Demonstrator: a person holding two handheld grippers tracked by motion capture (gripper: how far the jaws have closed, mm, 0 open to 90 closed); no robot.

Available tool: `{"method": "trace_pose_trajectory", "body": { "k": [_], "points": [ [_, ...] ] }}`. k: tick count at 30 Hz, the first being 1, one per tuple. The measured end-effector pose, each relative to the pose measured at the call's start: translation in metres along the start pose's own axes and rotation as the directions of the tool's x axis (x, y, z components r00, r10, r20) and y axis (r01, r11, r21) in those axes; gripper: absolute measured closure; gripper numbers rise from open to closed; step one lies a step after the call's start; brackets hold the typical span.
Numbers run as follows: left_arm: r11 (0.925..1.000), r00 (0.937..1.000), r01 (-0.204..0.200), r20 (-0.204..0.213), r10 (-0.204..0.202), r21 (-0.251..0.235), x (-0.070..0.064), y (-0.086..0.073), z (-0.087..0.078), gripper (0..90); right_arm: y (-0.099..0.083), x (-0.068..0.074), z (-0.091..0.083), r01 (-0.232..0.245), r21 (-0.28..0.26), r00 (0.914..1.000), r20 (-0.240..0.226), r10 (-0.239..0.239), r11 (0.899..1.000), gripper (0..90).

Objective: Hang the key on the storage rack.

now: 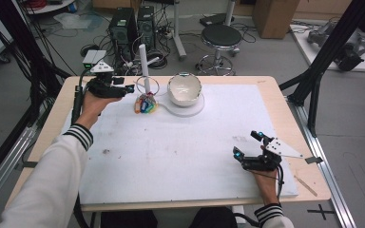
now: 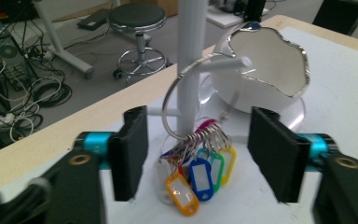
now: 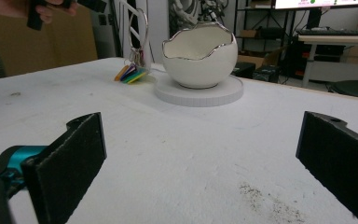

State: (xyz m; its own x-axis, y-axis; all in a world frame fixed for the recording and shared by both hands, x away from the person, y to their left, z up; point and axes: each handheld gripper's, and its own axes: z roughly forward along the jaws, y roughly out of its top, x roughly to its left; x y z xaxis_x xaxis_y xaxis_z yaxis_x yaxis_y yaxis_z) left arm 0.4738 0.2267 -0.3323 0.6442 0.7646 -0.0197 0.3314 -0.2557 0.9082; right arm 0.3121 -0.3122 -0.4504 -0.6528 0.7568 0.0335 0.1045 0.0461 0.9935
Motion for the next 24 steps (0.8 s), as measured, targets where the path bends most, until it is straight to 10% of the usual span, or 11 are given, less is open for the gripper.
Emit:
{"method": "trace_pose_trajectory", "body": {
  "k": [7, 24],
  "points": [
    [0.9989, 0.9990, -0.010, 0.044, 0.012, -0.046, -0.015, -0.022, -0.038, 3.5, 0.001, 0.000, 0.002, -0.016, 0.015, 0.9999, -0.001, 0.016, 1.000, 1.0],
    [0.9801, 0.9975, -0.042, 0.048, 0.052, -0.194, -0.052, -0.116, -0.102, 1.7, 0.001, -0.001, 0.002, -0.011, 0.020, 0.9999, -0.003, 0.012, 1.000, 1.0]
  ]
}}
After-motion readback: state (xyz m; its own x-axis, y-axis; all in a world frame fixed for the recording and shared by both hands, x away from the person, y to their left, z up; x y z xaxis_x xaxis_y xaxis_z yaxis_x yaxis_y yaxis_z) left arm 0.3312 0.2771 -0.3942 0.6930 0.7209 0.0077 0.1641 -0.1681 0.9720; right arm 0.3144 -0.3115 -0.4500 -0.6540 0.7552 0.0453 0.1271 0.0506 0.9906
